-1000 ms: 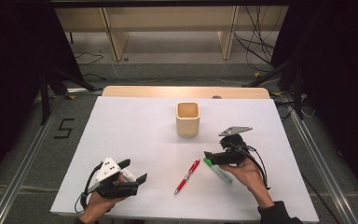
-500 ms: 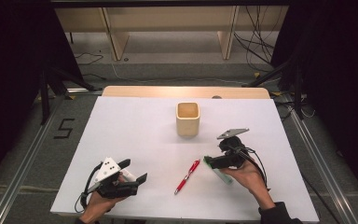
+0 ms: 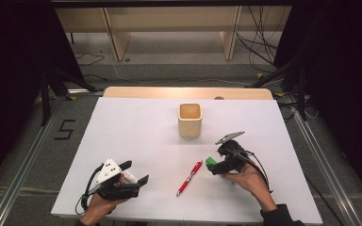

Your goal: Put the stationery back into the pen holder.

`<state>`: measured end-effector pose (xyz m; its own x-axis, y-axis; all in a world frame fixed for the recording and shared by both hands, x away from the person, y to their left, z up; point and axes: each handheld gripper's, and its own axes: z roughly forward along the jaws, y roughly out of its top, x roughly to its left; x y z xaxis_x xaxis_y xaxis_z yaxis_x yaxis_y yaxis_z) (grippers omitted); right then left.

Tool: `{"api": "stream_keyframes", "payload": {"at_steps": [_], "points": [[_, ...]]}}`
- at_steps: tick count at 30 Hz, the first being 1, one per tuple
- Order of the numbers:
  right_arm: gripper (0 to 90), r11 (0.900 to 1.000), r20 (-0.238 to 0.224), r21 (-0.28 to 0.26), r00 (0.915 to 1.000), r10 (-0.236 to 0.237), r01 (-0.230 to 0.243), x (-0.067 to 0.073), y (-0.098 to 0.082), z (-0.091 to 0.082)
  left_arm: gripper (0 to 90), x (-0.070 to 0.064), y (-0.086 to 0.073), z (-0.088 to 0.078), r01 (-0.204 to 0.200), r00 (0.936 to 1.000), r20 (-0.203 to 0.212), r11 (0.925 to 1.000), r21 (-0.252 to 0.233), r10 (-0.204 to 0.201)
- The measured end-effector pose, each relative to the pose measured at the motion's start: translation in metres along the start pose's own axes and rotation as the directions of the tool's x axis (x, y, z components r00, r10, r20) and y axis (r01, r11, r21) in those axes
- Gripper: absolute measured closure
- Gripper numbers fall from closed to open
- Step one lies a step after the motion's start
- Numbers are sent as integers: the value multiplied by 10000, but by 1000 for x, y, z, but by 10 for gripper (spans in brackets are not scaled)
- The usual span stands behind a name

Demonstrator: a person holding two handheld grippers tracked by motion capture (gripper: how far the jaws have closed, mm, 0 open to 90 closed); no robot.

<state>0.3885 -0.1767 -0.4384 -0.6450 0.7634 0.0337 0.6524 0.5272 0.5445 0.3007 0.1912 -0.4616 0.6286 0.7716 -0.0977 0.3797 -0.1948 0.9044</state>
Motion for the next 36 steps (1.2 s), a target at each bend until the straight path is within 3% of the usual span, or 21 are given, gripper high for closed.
{"api": "stream_keyframes", "payload": {"at_steps": [5, 10, 20, 28, 36], "points": [[234, 9995, -52, 261, 9999, -164, 165, -1, -1, 5, 167, 1, 0, 0, 22, 10000, 10, 10000, 37, -22], [268, 9990, -42, 436, 10000, -88, 90, -3, -2, 8, 167, 0, -1, 0, 7, 10000, 9, 10000, 30, -7], [420, 9976, 105, 695, 9999, -81, 74, -1, -1, 11, 167, -2, 0, 0, -44, 10000, 87, 10000, 43, 44], [491, 9928, 316, 1184, 9992, -225, 186, 0, -2, 20, 167, -1, -1, 0, -17, 9999, 105, 10000, 55, 16], [591, 9874, 209, 1539, 9990, -403, 366, 0, -4, 28, 167, -2, 0, 0, -36, 9999, 121, 10000, 49, 36]]}}
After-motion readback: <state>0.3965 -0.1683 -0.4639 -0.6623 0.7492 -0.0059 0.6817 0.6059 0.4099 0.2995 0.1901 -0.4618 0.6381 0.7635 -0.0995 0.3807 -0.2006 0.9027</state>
